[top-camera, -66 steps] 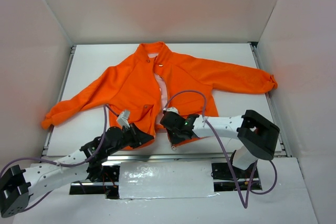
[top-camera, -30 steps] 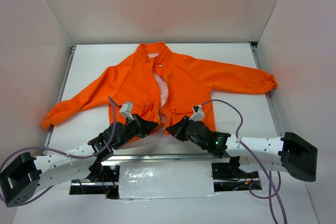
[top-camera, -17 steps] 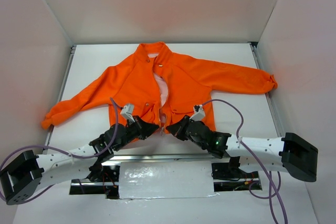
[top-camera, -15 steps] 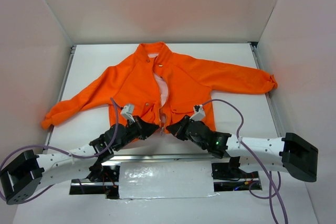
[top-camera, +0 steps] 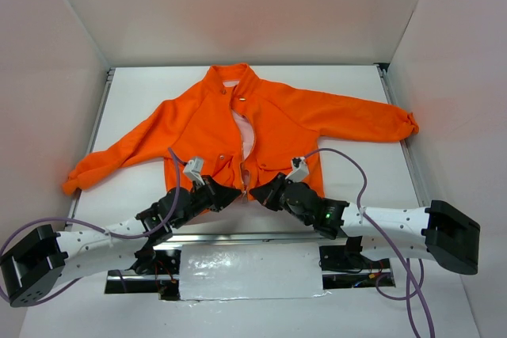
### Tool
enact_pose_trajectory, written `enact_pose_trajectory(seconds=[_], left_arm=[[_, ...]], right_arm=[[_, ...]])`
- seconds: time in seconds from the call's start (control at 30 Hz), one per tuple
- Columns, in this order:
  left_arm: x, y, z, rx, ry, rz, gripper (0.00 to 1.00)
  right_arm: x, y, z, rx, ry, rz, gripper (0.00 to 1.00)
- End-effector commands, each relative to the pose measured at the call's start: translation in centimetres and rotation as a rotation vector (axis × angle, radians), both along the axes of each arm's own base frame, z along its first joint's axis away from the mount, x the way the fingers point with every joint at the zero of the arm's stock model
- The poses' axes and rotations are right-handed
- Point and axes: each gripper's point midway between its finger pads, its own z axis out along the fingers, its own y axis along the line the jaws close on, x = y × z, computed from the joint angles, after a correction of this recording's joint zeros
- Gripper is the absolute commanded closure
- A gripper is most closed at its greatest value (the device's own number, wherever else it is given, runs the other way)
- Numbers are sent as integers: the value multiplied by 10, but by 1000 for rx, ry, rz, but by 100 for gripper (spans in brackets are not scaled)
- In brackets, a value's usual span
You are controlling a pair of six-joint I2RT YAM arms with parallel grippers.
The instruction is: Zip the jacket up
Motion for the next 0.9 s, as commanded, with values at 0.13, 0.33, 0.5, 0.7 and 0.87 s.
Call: enact_pose_trajectory(seconds=[0.13, 0.33, 0.5, 0.7, 0.87], left_arm=[[-1, -4, 20, -60, -54, -9, 100], [0, 1, 24, -55, -68, 5, 100], [0, 1, 25, -54, -71, 6, 100], [0, -2, 21, -54, -60, -5, 100], [0, -2, 22, -55, -62, -7, 100]], right_arm=[[0, 11, 31, 77, -67, 28, 100], [-4, 12, 31, 79, -86, 54, 100], [-5, 11, 32, 83, -101, 67, 100], [-5, 11, 35, 81, -113, 69, 100], [-4, 8, 34, 76, -115, 57, 100]])
